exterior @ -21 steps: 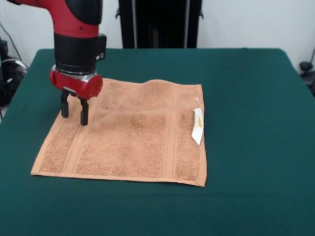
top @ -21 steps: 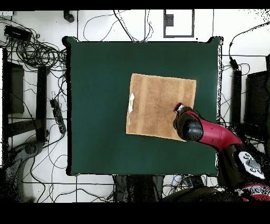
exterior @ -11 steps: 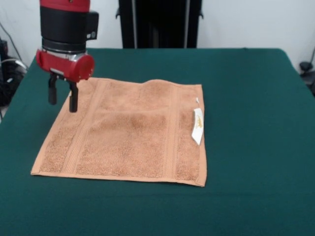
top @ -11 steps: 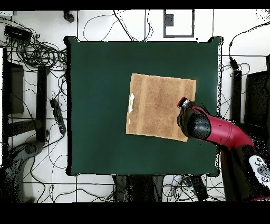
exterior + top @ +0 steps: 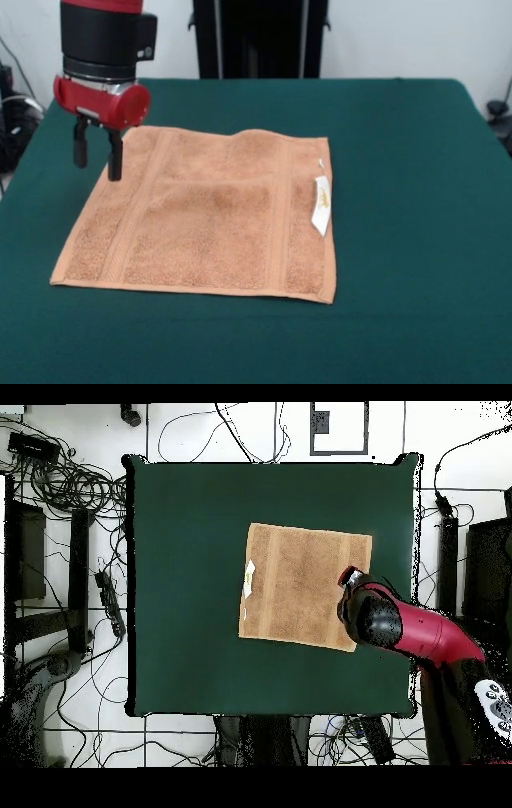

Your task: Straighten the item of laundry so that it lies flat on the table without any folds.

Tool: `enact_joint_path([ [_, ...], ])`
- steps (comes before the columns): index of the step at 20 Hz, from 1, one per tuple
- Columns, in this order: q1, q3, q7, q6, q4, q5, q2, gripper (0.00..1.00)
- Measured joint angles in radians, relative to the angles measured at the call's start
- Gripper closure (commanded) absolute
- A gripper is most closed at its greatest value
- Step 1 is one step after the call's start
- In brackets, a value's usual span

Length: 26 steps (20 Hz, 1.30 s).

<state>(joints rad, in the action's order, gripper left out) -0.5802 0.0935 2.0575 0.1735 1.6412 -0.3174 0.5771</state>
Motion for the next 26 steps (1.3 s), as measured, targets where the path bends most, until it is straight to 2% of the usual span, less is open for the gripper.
enact_joint_path([
  [12,0.073,0.000,0.000,-0.037,0.004,0.040,-0.057,0.00],
  [22,0.152,-0.003,0.000,-0.080,0.029,0.154,-0.092,0.00],
  [26,0.188,-0.004,0.001,-0.112,0.069,0.219,-0.092,0.00],
])
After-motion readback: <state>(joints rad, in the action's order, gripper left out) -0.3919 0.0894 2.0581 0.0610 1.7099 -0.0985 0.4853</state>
